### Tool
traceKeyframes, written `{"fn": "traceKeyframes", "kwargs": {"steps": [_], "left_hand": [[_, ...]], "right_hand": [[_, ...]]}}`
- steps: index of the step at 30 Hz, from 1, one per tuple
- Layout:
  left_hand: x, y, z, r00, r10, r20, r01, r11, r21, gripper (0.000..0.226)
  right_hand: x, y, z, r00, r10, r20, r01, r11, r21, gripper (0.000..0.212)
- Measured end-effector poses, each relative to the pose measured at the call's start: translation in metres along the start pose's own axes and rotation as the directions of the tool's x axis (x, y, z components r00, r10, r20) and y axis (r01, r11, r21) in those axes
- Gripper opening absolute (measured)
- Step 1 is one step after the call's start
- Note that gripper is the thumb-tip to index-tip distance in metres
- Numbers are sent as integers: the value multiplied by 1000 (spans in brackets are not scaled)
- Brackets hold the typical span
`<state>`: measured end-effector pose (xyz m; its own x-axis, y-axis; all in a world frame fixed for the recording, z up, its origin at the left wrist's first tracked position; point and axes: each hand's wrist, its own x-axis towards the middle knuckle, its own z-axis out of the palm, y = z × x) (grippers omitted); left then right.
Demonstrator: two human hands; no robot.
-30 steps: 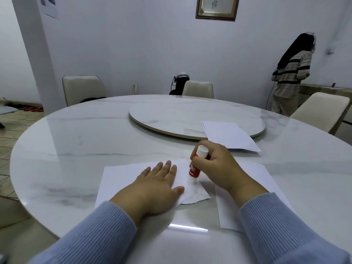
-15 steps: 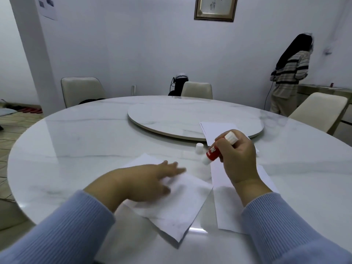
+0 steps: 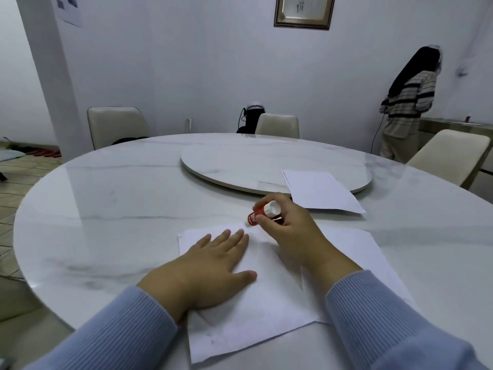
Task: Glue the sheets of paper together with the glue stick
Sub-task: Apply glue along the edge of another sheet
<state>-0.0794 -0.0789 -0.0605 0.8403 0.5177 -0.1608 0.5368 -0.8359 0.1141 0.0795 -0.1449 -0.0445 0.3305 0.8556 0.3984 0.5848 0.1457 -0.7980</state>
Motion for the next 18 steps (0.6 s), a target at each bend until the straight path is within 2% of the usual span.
{"fn": "traceKeyframes", "kwargs": {"steps": [4, 9, 11, 14, 16, 18], "left_hand": [[0, 1, 2, 1000, -8, -26, 8, 1000, 12, 70], [0, 0, 2, 1000, -23, -4, 23, 1000, 11, 70], [1, -1, 2, 1000, -24, 0, 24, 1000, 15, 70], [1, -1, 2, 1000, -30, 1, 30, 999, 12, 70], [0, 0, 0, 999, -40, 5, 40, 999, 16, 71], [-1, 2, -2, 999, -47, 16, 46, 999, 12, 71]], "right_hand": [[4, 2, 4, 998, 37, 53, -32, 995, -97, 9], [-2, -8, -7, 1000, 18, 21, -16, 997, -74, 6], [-7, -14, -15, 998, 1, 61, 4, 997, -73, 5], [-12, -22, -27, 958, 31, 285, -39, 999, 23, 9], [-16, -25, -32, 876, 71, 477, -113, 992, 61, 12], [-18, -26, -38, 755, 117, 646, -179, 983, 31, 15]]}}
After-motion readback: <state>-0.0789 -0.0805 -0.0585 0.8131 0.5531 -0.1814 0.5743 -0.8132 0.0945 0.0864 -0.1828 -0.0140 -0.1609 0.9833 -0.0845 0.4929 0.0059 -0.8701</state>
